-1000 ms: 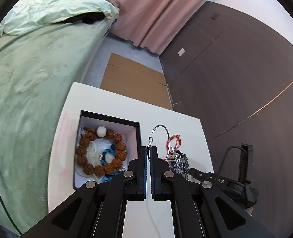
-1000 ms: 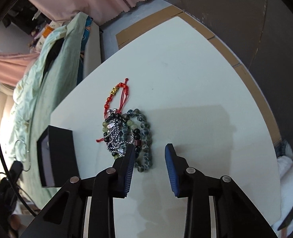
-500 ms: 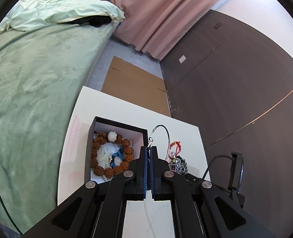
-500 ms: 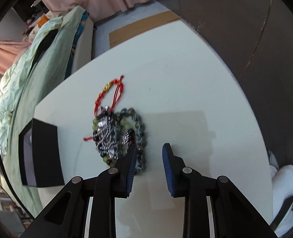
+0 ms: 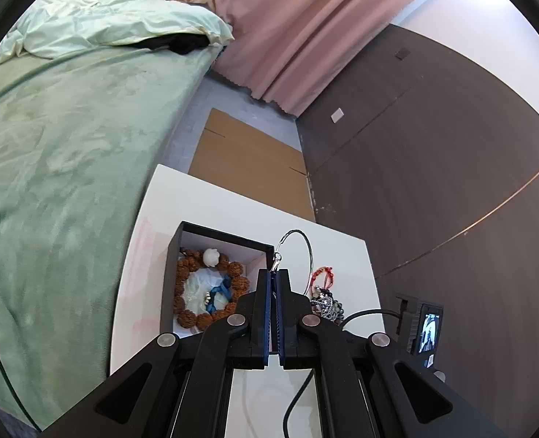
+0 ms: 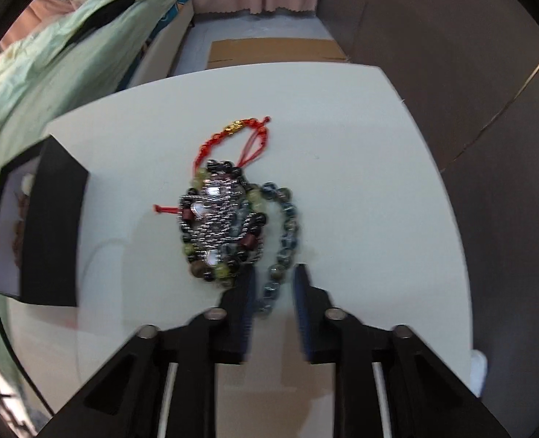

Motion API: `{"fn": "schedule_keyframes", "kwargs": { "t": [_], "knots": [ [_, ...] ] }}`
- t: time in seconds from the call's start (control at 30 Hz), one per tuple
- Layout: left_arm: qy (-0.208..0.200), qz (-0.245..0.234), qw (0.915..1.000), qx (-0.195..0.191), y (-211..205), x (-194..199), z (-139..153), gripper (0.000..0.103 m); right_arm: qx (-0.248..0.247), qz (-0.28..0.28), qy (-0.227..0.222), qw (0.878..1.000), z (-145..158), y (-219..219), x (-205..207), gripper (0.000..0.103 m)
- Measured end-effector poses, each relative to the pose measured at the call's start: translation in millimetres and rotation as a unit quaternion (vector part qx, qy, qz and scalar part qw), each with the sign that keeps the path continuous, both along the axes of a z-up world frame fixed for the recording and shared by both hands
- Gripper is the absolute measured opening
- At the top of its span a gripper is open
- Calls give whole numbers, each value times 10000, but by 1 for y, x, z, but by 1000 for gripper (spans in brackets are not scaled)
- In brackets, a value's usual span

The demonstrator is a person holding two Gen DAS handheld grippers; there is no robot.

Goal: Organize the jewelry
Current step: 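Drop the pendant into the black box with the left gripper while the right gripper grasps the green beaded strand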

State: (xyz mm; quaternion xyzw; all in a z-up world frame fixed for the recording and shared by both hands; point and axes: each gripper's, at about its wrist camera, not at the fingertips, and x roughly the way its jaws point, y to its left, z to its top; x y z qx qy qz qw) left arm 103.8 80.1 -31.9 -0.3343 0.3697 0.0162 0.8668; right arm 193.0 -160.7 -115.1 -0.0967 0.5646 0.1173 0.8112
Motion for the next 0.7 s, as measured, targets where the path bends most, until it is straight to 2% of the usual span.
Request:
{"fn": "schedule_keyframes", "kwargs": {
  "t": [0.1, 0.17, 0.23, 0.43, 0.7],
  "knots": [
    [24, 25, 10000, 28, 2, -1, -1, 2, 334, -117, 130, 9993, 3, -11, 2, 9],
    [31, 46, 10000, 39, 4, -2, -1, 2, 947, -322, 212, 9948, 11, -28, 4, 9],
    [35, 74, 10000, 44, 7, -3, -2, 2, 1413, -463, 82, 9888, 27, -44, 1, 9],
    [93, 93, 9999, 61, 9, -3, -6, 2, 2313, -543, -209, 9711, 59, -64, -14, 9],
    [181, -17, 9998, 42, 7, 5, -15, 2, 2946, -432, -613, 9527, 88, -54, -15, 9]
  ]
}}
